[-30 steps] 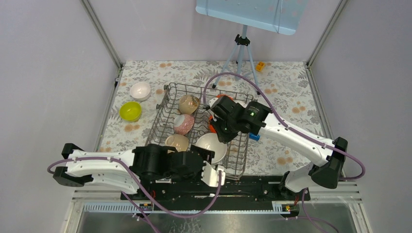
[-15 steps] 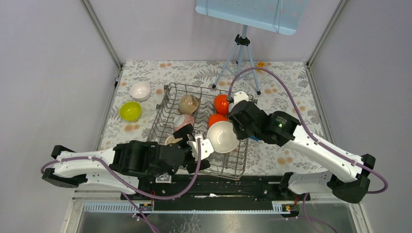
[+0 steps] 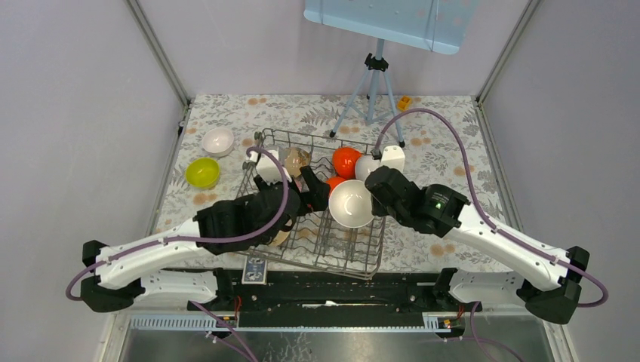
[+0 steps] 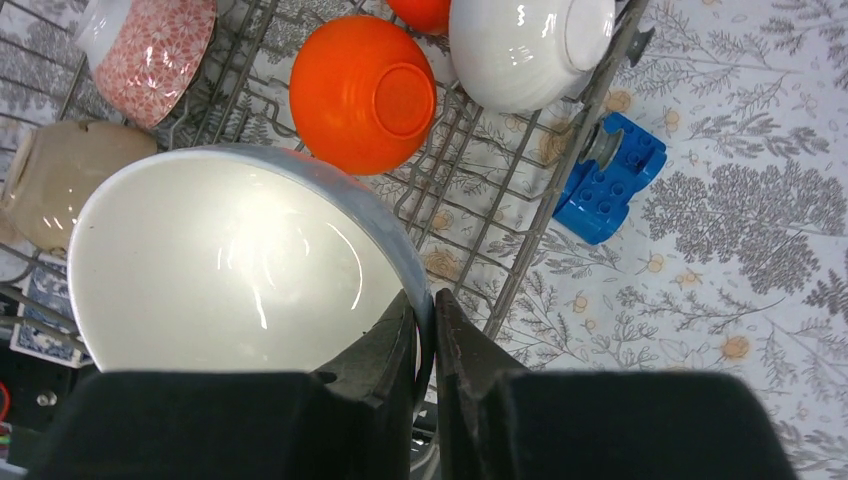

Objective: Unload the bowls from the dish rack
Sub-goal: Place the bowl at the center of the board.

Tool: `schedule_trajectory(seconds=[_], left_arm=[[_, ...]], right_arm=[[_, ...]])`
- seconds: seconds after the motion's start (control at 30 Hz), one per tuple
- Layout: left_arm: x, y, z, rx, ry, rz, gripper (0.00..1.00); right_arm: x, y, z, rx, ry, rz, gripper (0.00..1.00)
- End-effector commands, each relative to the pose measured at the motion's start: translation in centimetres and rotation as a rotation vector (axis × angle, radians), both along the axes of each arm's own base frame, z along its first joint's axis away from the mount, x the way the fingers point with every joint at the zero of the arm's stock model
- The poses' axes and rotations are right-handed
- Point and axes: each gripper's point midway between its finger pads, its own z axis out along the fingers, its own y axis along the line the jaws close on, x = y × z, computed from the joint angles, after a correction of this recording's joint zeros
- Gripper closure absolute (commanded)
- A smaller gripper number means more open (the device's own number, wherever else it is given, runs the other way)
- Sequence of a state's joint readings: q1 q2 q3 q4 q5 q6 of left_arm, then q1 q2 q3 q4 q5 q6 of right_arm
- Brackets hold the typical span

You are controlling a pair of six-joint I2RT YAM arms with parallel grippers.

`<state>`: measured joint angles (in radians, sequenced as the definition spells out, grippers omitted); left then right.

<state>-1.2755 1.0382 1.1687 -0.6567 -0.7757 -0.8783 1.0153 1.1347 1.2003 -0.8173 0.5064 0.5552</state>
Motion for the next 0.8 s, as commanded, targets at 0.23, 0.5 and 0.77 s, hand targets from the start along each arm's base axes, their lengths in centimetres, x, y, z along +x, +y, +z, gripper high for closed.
schedule_trajectory(seconds=[0.23,0.5,0.77], left_arm=[[-0.4,-2.3,-2.3,-0.116,0.203,0.076,0.01],[-0.2,-3.3,-4.7,0.012,0.223,0.061,0.18],[0.1,-3.7,-5.5,0.068,0.215,0.049,0.55]], right_arm=[[1.9,0.1,1.2,0.249,-0.039,-0.181,1.0],[1.6,0.7,0.2,0.29,0.009,-0.183,1.0],[1.5,0.8,0.1,0.289,0.019,-0.185,1.0]])
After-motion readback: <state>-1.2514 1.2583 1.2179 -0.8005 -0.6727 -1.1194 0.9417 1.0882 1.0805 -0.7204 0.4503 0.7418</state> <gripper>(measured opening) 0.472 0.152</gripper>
